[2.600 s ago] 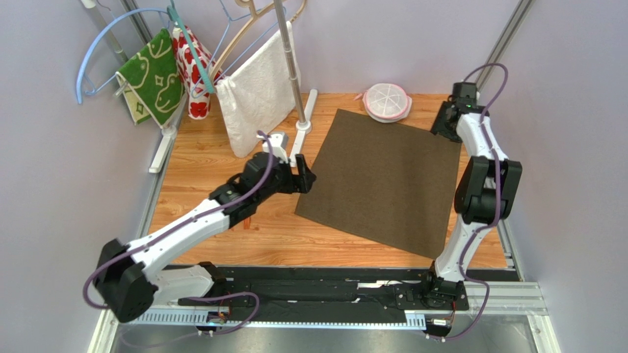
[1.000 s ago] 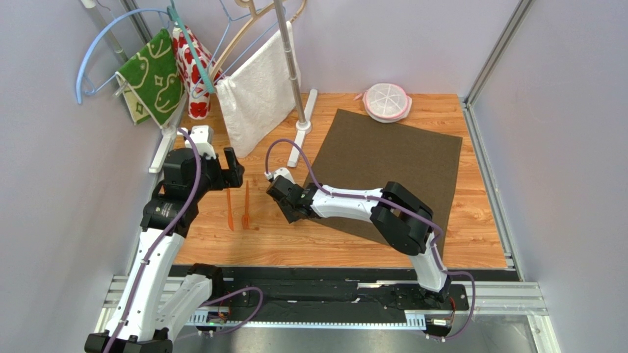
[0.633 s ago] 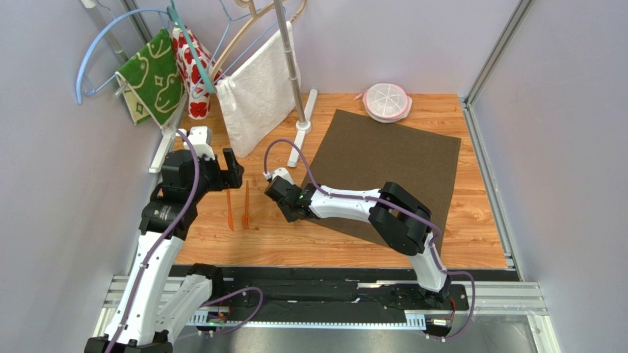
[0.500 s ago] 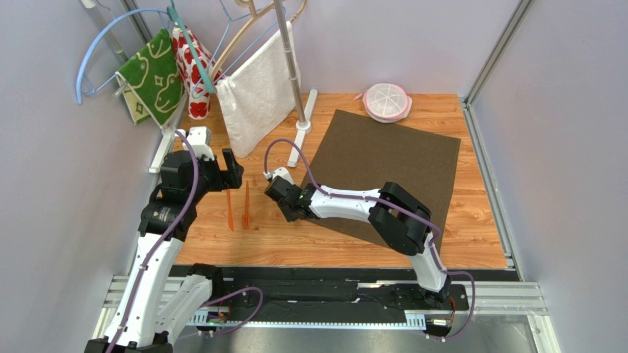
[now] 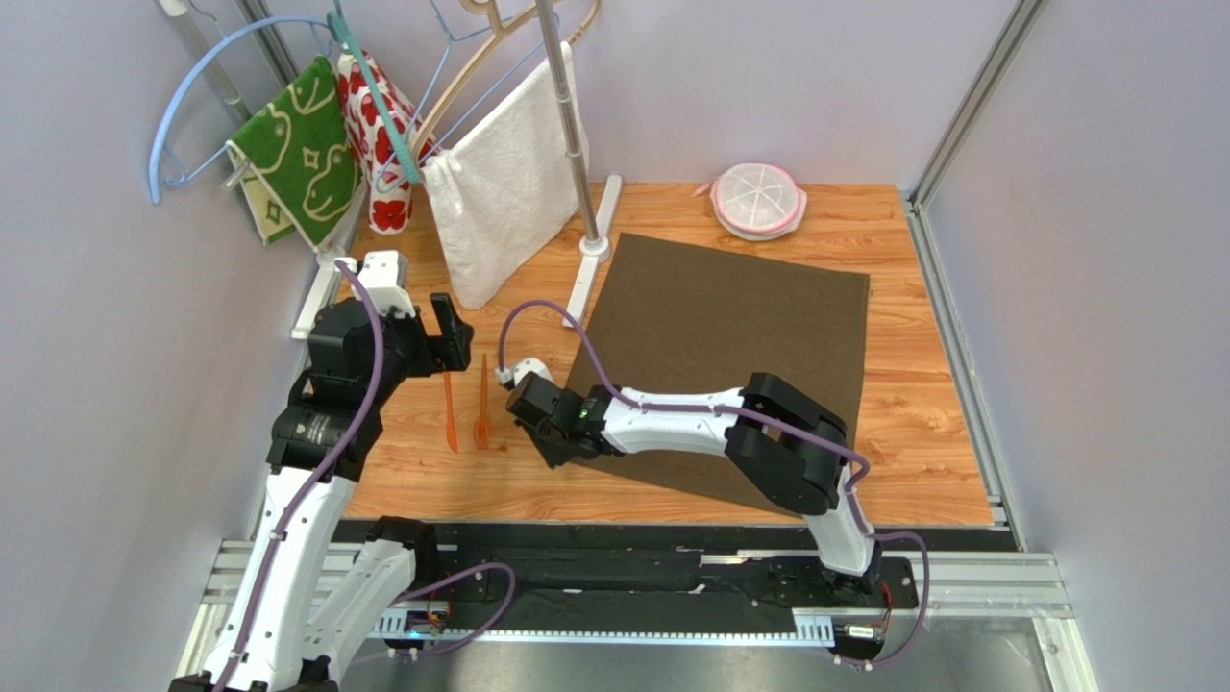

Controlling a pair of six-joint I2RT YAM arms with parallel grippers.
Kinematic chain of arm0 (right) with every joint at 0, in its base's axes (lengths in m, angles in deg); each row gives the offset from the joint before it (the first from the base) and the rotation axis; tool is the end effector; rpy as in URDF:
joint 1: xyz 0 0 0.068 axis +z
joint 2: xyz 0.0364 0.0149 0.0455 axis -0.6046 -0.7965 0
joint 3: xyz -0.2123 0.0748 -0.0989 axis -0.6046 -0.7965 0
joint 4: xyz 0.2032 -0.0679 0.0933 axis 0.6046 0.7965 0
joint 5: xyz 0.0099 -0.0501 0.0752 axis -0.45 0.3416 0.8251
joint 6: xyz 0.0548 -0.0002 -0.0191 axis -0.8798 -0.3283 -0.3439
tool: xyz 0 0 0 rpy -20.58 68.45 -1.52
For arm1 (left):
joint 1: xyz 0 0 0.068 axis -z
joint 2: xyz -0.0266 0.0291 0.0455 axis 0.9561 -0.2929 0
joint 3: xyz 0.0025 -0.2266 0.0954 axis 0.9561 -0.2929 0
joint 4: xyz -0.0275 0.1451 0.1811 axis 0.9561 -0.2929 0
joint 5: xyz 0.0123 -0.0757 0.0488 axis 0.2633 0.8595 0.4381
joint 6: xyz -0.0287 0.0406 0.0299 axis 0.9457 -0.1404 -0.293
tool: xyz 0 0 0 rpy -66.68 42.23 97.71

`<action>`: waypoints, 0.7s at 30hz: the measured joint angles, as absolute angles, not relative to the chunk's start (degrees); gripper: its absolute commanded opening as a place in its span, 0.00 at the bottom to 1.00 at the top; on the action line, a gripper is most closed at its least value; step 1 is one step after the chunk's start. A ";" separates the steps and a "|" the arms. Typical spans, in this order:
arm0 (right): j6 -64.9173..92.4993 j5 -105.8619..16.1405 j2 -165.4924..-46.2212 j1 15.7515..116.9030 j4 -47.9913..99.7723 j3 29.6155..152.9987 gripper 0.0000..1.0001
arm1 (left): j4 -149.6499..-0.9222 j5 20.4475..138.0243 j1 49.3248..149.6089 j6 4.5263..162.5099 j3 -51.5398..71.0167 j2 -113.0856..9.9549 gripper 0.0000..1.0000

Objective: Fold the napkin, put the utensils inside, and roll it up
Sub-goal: Fold the napkin

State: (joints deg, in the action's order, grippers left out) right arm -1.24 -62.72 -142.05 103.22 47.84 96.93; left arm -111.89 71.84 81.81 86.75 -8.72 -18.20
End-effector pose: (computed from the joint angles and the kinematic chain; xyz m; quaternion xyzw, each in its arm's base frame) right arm 0.1683 0.3601 0.1473 -0.3381 0.8975 0.1255 0.2538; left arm 0.1479 -0.0236 0.3290 -0.0392 0.8321 -0.1196 0.5402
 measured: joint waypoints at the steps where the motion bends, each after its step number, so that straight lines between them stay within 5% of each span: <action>1: -1.31 -62.33 -141.74 103.77 47.97 96.62 0.00 | -111.89 71.79 81.81 86.75 -8.72 -18.16 0.96; 9: 0.84 -66.11 -132.04 102.13 51.60 91.09 0.00 | -111.89 71.71 81.74 86.75 -8.80 -18.16 0.96; 21: 10.72 -79.27 -122.20 71.70 54.05 84.86 0.00 | -111.89 71.60 81.44 86.75 -8.83 -17.85 0.96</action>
